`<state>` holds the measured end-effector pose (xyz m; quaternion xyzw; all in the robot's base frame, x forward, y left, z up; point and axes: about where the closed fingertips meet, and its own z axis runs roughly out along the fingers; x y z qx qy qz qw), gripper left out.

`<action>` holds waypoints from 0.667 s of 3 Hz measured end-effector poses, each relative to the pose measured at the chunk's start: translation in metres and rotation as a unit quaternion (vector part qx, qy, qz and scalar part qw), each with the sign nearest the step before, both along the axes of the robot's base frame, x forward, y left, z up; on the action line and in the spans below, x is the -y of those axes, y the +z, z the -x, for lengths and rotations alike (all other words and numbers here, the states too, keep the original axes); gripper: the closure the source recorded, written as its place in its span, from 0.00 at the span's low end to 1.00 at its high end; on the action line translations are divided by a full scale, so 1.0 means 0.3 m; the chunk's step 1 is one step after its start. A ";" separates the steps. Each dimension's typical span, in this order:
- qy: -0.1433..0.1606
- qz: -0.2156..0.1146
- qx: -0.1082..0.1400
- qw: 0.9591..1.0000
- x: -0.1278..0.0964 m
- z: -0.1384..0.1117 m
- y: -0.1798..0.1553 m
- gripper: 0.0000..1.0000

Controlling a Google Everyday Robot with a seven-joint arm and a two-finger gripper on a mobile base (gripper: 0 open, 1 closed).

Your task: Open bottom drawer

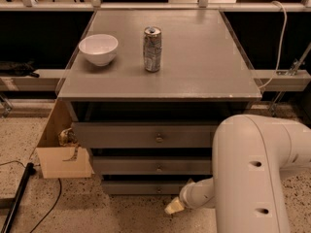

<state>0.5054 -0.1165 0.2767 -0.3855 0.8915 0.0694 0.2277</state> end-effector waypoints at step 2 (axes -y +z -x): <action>0.059 -0.105 0.003 0.993 -0.091 0.006 -0.039 0.00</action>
Offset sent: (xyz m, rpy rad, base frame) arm -0.0171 -0.0391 0.0208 0.6310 0.0961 -0.0417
